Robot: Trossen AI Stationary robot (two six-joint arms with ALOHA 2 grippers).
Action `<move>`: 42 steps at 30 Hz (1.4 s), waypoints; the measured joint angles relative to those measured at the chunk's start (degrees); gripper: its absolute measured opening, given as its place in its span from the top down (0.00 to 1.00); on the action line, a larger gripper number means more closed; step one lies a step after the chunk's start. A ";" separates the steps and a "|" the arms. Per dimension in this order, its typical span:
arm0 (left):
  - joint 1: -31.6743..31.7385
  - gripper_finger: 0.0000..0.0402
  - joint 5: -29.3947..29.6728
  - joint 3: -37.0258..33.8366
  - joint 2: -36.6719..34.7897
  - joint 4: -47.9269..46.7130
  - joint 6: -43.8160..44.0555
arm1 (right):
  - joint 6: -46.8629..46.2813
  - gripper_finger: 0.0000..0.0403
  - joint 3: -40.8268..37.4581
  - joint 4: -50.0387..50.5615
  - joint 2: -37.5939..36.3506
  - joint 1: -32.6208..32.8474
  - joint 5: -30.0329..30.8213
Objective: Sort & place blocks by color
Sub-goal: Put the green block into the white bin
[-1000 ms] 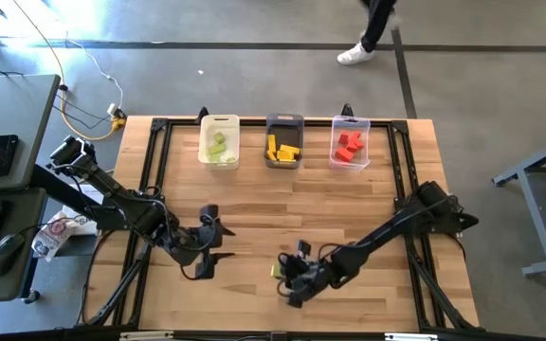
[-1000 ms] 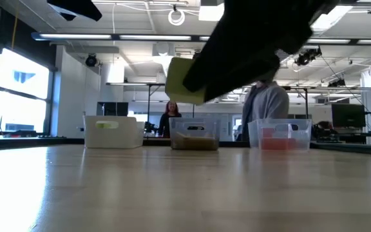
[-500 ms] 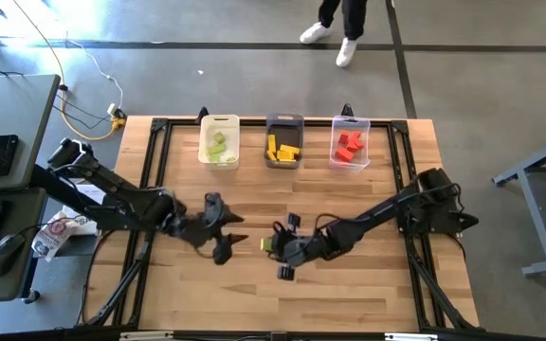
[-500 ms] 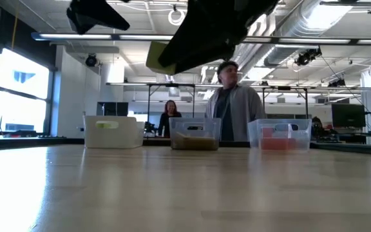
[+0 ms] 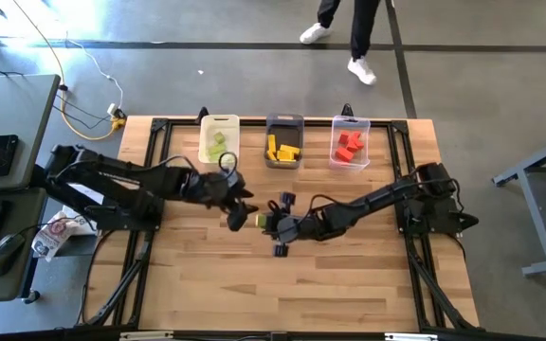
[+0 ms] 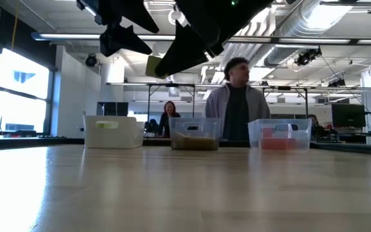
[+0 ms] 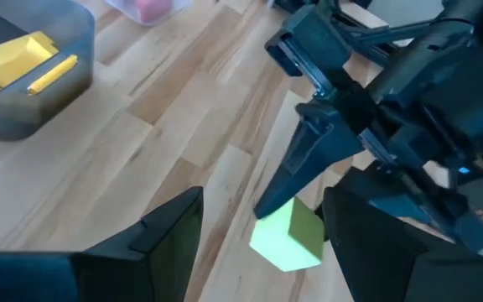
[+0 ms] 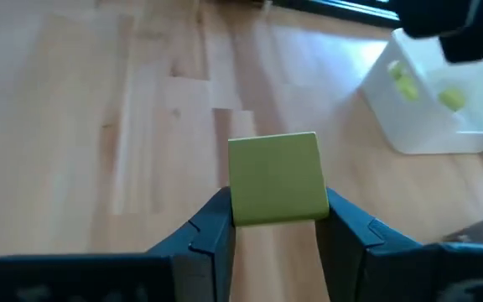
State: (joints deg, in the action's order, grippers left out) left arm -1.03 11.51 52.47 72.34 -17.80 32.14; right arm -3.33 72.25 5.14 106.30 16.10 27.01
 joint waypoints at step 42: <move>11.62 0.62 -15.98 0.00 -0.02 3.92 -3.97 | 26.60 0.74 0.00 -9.57 -3.23 -3.01 13.28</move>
State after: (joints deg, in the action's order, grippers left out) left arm 10.59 -4.47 52.47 72.31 -13.88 28.16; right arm 23.28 72.25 -4.44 103.07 13.09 40.29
